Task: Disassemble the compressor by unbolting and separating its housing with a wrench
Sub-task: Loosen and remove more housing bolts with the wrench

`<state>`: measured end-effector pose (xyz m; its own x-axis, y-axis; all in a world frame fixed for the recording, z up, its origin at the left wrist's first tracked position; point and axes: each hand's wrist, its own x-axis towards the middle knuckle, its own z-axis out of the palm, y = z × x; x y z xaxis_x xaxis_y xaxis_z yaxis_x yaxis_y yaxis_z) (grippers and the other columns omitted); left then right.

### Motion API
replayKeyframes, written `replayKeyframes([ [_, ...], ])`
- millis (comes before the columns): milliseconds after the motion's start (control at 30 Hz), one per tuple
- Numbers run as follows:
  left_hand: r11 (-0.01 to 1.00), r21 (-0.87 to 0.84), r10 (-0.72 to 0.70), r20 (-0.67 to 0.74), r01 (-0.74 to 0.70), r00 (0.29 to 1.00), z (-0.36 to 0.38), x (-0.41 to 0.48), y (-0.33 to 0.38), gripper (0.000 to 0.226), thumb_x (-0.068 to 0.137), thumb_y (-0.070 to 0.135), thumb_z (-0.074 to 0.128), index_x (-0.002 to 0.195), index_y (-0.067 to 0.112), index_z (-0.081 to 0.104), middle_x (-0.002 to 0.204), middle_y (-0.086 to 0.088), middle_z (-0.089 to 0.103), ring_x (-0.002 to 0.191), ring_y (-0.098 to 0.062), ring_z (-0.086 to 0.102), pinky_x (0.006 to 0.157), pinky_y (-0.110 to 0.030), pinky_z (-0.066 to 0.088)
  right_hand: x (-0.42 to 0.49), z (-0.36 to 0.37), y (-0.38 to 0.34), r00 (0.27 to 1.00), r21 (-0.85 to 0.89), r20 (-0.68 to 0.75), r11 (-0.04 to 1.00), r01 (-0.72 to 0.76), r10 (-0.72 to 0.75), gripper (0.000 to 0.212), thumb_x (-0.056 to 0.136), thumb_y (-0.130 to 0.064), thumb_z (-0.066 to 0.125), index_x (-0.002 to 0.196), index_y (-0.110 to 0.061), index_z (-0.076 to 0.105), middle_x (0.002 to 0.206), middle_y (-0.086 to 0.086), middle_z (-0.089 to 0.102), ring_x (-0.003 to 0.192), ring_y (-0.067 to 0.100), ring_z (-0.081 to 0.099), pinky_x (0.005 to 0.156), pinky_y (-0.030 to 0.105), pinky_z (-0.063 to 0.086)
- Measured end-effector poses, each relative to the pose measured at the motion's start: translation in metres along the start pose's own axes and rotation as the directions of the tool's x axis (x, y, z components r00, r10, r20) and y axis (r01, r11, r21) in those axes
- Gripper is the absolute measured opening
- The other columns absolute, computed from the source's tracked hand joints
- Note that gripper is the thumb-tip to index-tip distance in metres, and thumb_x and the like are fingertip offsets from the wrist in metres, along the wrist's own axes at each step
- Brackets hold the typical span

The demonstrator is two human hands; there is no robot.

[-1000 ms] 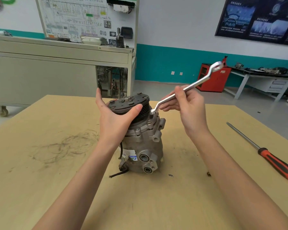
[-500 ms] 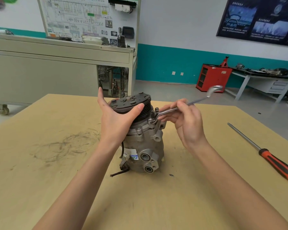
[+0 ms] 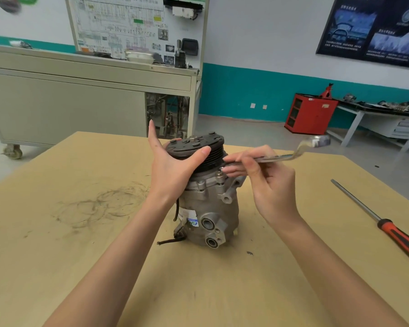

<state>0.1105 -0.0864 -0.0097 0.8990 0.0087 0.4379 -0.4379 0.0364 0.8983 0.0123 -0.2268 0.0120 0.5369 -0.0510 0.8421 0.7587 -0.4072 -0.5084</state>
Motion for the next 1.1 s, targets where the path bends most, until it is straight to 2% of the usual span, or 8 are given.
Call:
replayKeyframes([
  [200,1.000,0.008,0.013,0.033,-0.013,0.999,-0.002,-0.002,0.002,0.125,0.057,0.056,0.076,0.152,0.035,-0.003,0.114,0.042,0.022,0.090,0.038,0.036,0.081,0.001,0.029,-0.004,0.003,-0.005,0.995,0.074,-0.102,0.997,0.004,0.003,0.016,0.098,-0.035,0.044,0.094,-0.023,0.054,0.093,0.009,0.068,0.079,0.021,0.072,0.069,0.033,0.058],
  [333,1.000,0.003,-0.006,0.085,0.006,0.996,-0.010,-0.006,0.002,0.126,0.055,0.070,0.064,0.151,0.038,-0.011,0.141,0.010,0.036,0.125,-0.004,0.043,0.102,-0.025,0.030,-0.008,0.003,-0.009,1.000,0.068,-0.013,0.997,-0.019,0.020,0.019,0.098,-0.037,0.043,0.091,-0.023,0.054,0.093,0.010,0.068,0.078,0.020,0.072,0.069,0.035,0.058],
  [467,1.000,-0.019,-0.006,0.202,0.010,0.979,-0.025,-0.019,-0.013,0.116,0.061,0.077,0.050,0.154,0.032,-0.003,0.148,0.009,0.033,0.131,-0.001,0.036,0.109,-0.028,0.030,-0.014,0.002,-0.006,1.000,0.136,0.007,0.990,-0.021,0.020,0.017,0.100,-0.032,0.042,0.094,-0.025,0.057,0.093,0.008,0.069,0.078,0.022,0.072,0.069,0.032,0.057],
  [567,1.000,0.029,-0.011,0.261,0.004,0.965,-0.032,-0.027,-0.028,0.110,0.062,0.077,0.049,0.153,0.033,0.007,0.148,0.018,0.030,0.125,0.017,0.033,0.105,-0.016,0.031,-0.002,-0.001,0.004,0.967,0.341,-0.040,0.913,-0.224,0.252,0.026,0.101,-0.021,0.034,0.084,-0.013,0.051,0.081,0.009,0.071,0.065,0.024,0.070,0.060,0.027,0.055],
  [667,0.999,0.054,-0.004,0.276,-0.011,0.961,-0.033,-0.029,-0.034,0.106,0.063,0.075,0.050,0.152,0.035,0.009,0.136,0.032,0.029,0.110,0.037,0.027,0.086,0.005,0.027,0.027,-0.005,0.017,0.782,0.485,0.129,0.649,-0.586,0.610,0.034,0.102,-0.012,0.025,0.077,-0.007,0.047,0.069,0.013,0.070,0.052,0.021,0.064,0.050,0.023,0.051],
  [767,0.999,0.052,-0.004,0.270,-0.011,0.963,-0.033,-0.030,-0.036,0.104,0.064,0.073,0.051,0.151,0.037,0.009,0.133,0.034,0.029,0.109,0.038,0.027,0.088,-0.001,0.029,0.043,-0.013,0.021,0.699,0.411,0.261,0.579,-0.704,0.665,0.035,0.103,-0.013,0.025,0.078,-0.006,0.049,0.070,0.015,0.071,0.051,0.019,0.065,0.047,0.021,0.050],
  [967,1.000,0.028,0.006,0.265,-0.014,0.964,-0.030,-0.035,-0.032,0.094,0.066,0.068,0.053,0.146,0.041,0.014,0.129,0.034,0.031,0.104,0.038,0.032,0.076,0.009,0.030,0.025,-0.016,0.002,0.927,0.261,0.051,0.891,-0.372,0.372,0.023,0.098,-0.025,0.040,0.084,-0.012,0.054,0.084,0.011,0.073,0.069,0.027,0.072,0.061,0.027,0.057],
  [1100,1.000,-0.006,0.002,0.257,0.000,0.966,-0.028,-0.036,-0.031,0.093,0.065,0.066,0.054,0.145,0.040,0.014,0.127,0.035,0.031,0.104,0.036,0.036,0.077,0.008,0.032,0.006,-0.004,-0.011,0.997,0.036,0.040,0.998,-0.060,0.059,0.011,0.097,-0.027,0.049,0.089,-0.023,0.056,0.085,0.011,0.071,0.074,0.023,0.072,0.065,0.037,0.059],
])
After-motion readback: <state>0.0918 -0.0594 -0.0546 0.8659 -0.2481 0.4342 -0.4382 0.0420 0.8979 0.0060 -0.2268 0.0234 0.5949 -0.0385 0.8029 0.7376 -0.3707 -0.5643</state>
